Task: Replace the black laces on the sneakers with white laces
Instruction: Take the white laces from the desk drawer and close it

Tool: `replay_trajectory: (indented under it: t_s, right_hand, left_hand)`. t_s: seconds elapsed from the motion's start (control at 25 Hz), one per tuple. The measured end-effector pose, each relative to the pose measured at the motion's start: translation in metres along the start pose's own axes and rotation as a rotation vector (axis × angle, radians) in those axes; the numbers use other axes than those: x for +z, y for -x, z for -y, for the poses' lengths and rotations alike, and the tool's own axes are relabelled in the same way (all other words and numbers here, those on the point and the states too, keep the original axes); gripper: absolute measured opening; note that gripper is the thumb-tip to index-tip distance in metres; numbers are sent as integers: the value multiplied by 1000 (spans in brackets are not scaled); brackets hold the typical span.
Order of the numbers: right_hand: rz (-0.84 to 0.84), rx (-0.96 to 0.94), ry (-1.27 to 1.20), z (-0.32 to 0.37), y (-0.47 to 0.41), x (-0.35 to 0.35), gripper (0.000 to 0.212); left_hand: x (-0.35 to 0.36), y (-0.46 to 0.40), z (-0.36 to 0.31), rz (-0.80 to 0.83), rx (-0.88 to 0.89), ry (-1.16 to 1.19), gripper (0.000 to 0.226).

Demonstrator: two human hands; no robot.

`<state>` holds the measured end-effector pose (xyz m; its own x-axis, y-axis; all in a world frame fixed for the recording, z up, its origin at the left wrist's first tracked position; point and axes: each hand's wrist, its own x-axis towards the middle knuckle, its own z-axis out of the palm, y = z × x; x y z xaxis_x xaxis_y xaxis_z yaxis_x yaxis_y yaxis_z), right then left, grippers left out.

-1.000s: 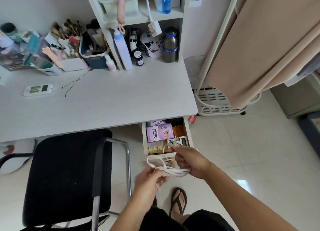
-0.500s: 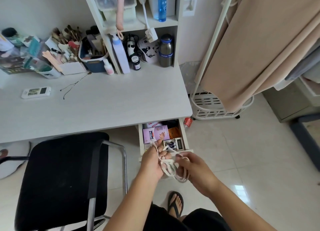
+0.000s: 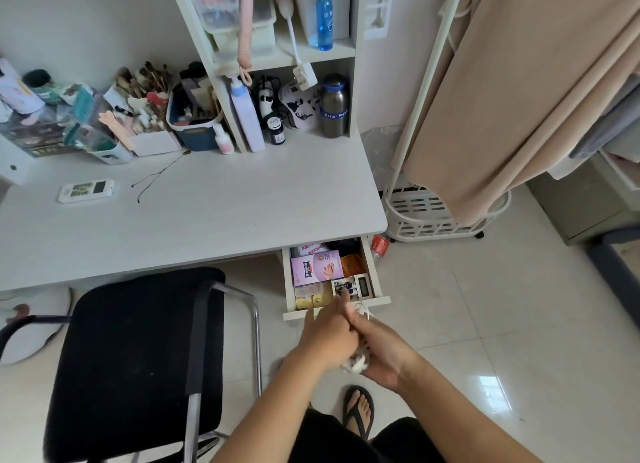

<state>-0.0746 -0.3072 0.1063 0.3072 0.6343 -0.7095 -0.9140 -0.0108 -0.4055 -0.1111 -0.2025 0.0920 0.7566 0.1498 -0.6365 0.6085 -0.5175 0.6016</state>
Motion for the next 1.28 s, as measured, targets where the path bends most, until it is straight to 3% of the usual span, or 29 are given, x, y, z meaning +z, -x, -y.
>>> replay_trajectory:
  t_s: [0.12,0.2,0.32,0.4,0.48,0.52,0.6,0.68,0.76,0.88,1.0,1.16,1.28]
  right_hand:
    - [-53,-22,282,8,7,-9,43]
    - [-82,-35,435,23,14,-9,39]
    - [-202,-109,509,43,12,-16,34]
    - [-323,-193,432,45,1,-23,32]
    - [-248,-247,236,37,-10,-27,36]
    - [-152,-241,136,30,-14,-25,41]
    - [-95,-173,106,18,-18,-18,37]
    - [-219,-167,96,16,-23,-15,22]
    - [-336,-189,-69,19,-33,-24,29]
    - [-396,-193,-391,29,-46,-48,34]
    - [-437,-121,-298,30,-51,-51,39]
    - [-484,-21,-185,20,-65,-55,33]
    - [-527,35,-199,19,-87,-58,31]
  left_hand:
    - [-24,9,3,259,107,370,61]
    - [-25,14,9,350,163,488,50]
    - [-24,8,25,234,120,574,23]
    - [-17,10,19,83,40,907,26]
    - [-10,10,3,18,-56,1291,25]
    - [-5,10,-6,28,-115,1354,24]
    - [6,7,-22,57,-258,1286,22]
    - [11,1,-26,27,-328,1214,21]
    - [10,-4,-19,48,-334,1231,17]
    - [3,-18,8,-16,-467,1393,17]
    - [5,-45,40,-140,-635,1609,20]
    - [4,-75,46,-202,-531,1885,39]
    - [-12,-93,50,-202,-484,1957,45]
